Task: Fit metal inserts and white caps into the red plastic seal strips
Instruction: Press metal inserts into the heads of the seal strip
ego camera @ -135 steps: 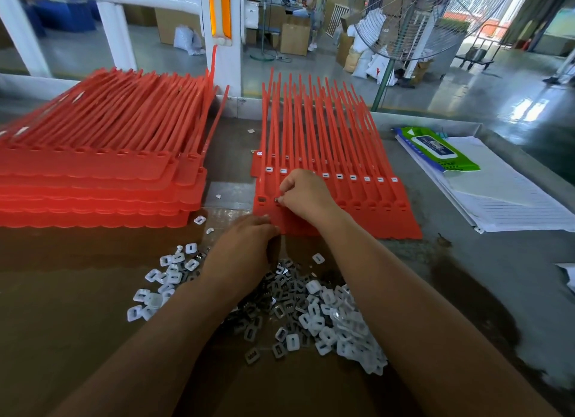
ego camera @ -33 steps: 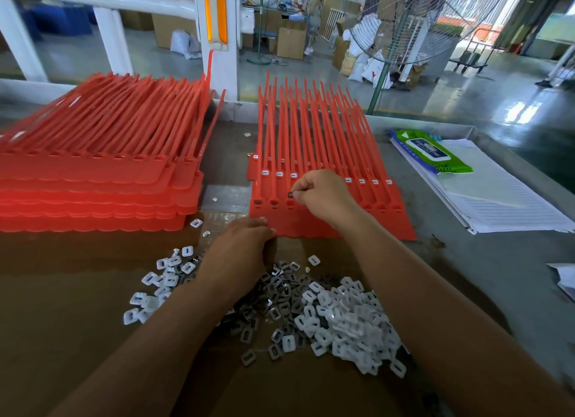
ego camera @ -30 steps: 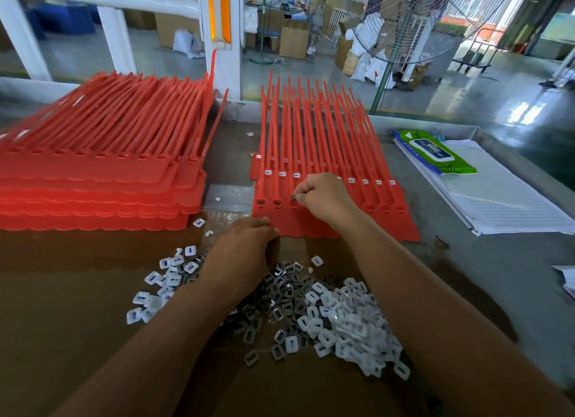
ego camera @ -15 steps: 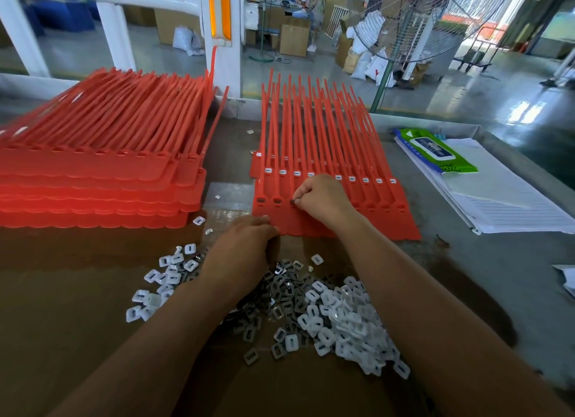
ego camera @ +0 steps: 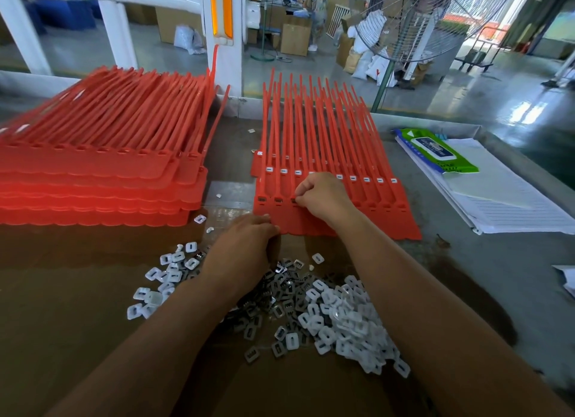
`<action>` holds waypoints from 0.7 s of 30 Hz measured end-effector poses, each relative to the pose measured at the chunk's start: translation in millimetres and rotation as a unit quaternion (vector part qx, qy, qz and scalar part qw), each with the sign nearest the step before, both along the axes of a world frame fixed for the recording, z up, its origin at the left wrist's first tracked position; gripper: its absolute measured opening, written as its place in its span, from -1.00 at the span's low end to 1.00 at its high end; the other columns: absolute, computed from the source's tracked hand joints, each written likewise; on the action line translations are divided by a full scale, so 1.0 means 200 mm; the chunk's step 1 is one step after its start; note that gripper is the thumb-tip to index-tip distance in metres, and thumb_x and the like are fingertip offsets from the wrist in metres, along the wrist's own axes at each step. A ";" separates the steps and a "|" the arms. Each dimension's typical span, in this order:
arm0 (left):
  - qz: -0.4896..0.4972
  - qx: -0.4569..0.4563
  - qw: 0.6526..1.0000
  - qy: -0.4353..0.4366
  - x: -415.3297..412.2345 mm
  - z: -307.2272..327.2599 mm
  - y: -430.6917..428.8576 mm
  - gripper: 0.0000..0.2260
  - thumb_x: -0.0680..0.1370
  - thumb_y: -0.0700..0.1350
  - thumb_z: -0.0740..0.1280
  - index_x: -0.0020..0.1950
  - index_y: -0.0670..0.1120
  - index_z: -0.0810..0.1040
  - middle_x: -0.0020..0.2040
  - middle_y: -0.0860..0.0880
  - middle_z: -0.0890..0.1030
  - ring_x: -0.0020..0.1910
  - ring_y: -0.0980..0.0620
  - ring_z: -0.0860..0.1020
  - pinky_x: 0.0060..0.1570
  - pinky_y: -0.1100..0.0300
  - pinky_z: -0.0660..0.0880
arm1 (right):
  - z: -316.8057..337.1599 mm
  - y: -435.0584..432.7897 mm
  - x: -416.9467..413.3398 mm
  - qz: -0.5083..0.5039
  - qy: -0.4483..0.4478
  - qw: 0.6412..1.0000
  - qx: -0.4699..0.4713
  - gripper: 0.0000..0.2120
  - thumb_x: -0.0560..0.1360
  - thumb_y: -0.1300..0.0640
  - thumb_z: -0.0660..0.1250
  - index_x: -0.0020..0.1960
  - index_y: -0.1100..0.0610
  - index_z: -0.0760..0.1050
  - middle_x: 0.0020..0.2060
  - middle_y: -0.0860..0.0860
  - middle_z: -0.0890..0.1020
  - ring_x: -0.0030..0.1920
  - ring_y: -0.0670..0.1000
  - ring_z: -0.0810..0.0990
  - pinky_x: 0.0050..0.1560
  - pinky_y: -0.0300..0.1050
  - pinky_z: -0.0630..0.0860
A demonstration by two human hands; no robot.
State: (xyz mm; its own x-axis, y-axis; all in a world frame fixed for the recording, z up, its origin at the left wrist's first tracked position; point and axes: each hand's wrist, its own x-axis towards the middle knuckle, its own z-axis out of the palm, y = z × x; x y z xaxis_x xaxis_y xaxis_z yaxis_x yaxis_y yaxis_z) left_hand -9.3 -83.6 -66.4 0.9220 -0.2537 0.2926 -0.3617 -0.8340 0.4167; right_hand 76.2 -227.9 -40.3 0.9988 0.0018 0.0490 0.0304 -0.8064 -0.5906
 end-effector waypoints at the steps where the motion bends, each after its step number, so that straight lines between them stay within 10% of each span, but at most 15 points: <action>1: 0.000 0.000 1.000 0.002 0.00 0.00 0.00 -0.67 0.46 -0.29 0.25 0.18 -0.06 0.54 0.23 -0.05 0.50 0.23 -0.02 0.40 0.14 0.19 0.30 | 0.01 -0.01 -0.01 0.014 0.002 1.000 0.012 -0.87 0.48 0.28 0.28 -0.08 0.20 0.60 -0.03 0.02 0.61 0.00 -0.04 0.54 -0.06 -0.24 0.43; 6: -0.001 -0.003 1.000 -0.001 0.00 0.00 0.00 -0.68 0.45 -0.31 0.25 0.15 -0.08 0.57 0.21 -0.07 0.52 0.21 -0.04 0.42 0.13 0.18 0.32 | 0.05 -0.06 -0.10 0.076 0.004 0.996 0.056 -0.79 0.46 0.22 0.34 -0.28 -0.04 0.48 -0.25 -0.21 0.49 -0.21 -0.24 0.43 -0.27 -0.40 0.29; 21: 0.012 0.016 1.000 0.019 0.02 -0.01 0.00 -0.64 0.49 -0.26 0.21 0.27 -0.04 0.47 0.35 -0.04 0.40 0.33 0.01 0.32 0.30 0.16 0.19 | 0.13 -0.09 -0.51 0.259 0.077 0.962 -0.036 -0.88 0.41 0.12 0.42 -0.05 0.05 0.60 -0.29 -0.25 0.53 -0.28 -0.38 0.49 -0.18 -0.53 0.42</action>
State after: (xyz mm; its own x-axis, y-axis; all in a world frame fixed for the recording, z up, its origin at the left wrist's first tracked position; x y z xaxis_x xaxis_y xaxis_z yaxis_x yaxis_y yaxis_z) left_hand -5.8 -84.3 -69.3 0.9380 -0.2402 0.2498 -0.3262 -0.8552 0.4028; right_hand -25.8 -246.6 -14.3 0.8580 0.4998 -0.1188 0.3565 -0.7458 -0.5628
